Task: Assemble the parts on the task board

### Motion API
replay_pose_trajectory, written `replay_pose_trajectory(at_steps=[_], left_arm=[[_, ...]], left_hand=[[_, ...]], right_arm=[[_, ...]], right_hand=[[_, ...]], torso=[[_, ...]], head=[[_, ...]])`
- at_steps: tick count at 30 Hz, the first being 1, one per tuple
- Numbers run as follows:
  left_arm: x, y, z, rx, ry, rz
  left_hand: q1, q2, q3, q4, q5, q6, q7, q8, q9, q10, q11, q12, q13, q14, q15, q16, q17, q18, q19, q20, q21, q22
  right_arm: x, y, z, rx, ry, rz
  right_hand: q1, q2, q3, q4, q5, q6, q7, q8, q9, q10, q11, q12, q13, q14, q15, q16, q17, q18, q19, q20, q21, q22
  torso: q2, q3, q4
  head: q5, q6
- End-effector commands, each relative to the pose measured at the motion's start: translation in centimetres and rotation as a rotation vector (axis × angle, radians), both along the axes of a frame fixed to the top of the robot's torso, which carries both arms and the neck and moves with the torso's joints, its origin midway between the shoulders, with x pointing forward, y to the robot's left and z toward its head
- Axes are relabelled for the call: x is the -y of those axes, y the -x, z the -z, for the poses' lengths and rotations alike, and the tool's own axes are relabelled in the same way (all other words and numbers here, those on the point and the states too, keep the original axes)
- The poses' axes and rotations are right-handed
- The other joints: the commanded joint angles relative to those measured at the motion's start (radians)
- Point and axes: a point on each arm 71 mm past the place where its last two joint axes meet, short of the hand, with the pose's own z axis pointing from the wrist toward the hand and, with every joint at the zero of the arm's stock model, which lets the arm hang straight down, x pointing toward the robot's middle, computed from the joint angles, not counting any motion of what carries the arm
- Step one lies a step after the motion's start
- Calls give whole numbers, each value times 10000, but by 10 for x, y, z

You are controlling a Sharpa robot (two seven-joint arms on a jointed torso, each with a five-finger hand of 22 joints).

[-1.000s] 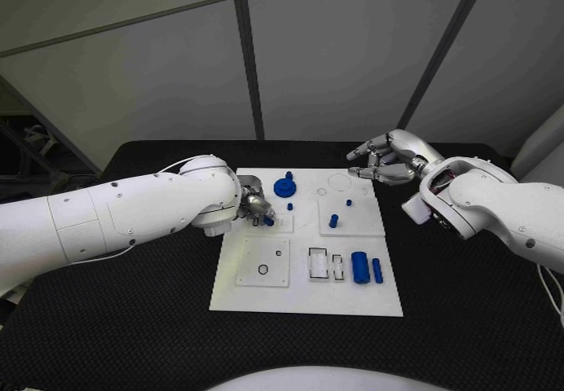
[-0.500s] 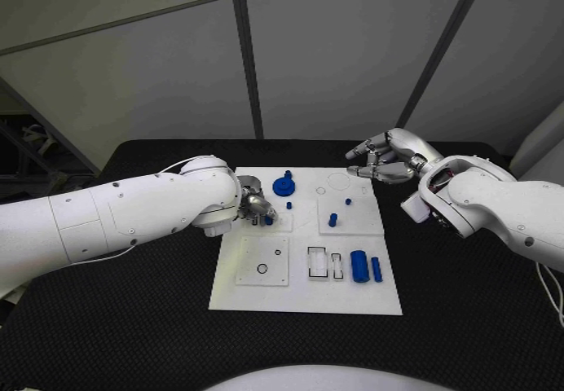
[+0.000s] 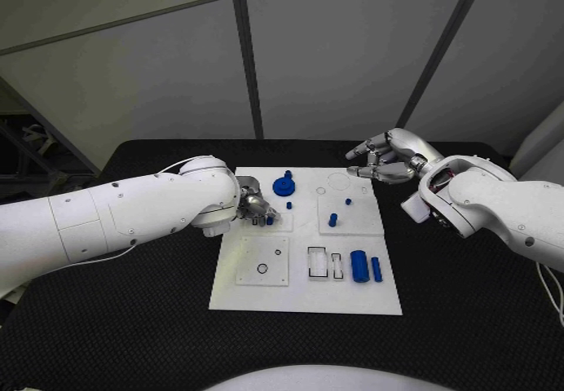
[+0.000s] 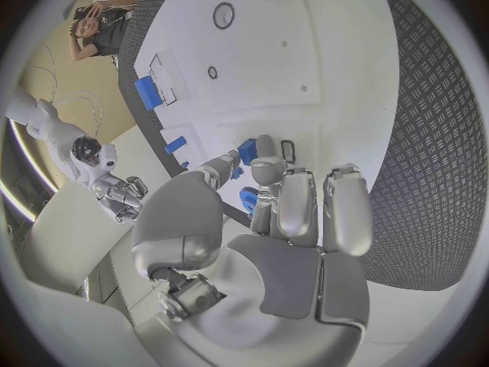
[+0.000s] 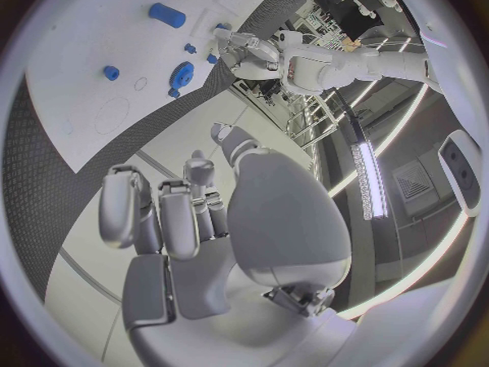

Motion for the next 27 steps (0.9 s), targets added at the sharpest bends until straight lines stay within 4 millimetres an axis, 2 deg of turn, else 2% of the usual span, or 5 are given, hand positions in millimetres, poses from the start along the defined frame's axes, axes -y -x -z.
replay_pose_trajectory(at_steps=[1,12,19,24,27], left_arm=[[-1,0,-1,56,5,-114],[-6,-2,-14,516,562,-371],[-10,-7,-31,671,1180,-512],[-21,-17,-46,628,1461,-561],[-28,-27,-54,576,1405,-555]], left_hand=[[-80,-68,-624,177,-63,86,-17,63,-104,50,-13,57,5,378,-42,39,21,-717,70,-41,21,341],[499,77,-2255,668,-19,-76,20,156,-433,-146,5,-147,-328,370,-46,16,18,-675,-13,-48,-141,210],[1095,114,-3031,863,19,-480,173,71,-674,-661,127,-805,-1256,351,27,-20,-4,-576,-279,19,-528,-206],[1793,215,-3474,864,79,-1361,559,-667,-1180,-1180,439,-1376,-2083,295,266,-139,-106,-466,-598,188,-996,-695],[2060,317,-3726,926,83,-1382,665,-938,-1412,-1323,538,-1502,-2350,266,358,-189,-152,-427,-677,301,-1143,-824]], right_arm=[[-1,0,-1,14,17,-81],[0,-1,-1,17,31,-58],[0,-3,0,5,47,-44],[1,-4,0,-6,64,-12],[2,-4,1,-10,71,2]], right_hand=[[-75,0,2,45,58,49,7,69,-11,-45,-37,-55,-12,499,-65,-66,629,142,-81,9,-61,-13],[-90,-2,-7,58,57,44,7,69,-14,-38,-38,-51,-10,488,-66,-94,591,151,-108,8,-86,-49],[-90,-2,-7,58,57,44,7,69,-14,-38,-38,-51,-10,488,-66,-94,591,151,-108,8,-86,-49],[-95,-2,-10,62,57,43,6,70,-15,-38,-38,-51,-12,487,-66,-99,587,150,-106,7,-86,-47],[-95,-2,-10,62,57,43,6,70,-15,-38,-38,-51,-12,487,-66,-99,587,150,-106,7,-86,-47]], torso=[[-4,-6,6],[-8,-4,6],[-5,-4,10],[-9,1,15],[-4,2,2]], head=[[2,10],[33,31],[73,62],[73,116],[91,142]])
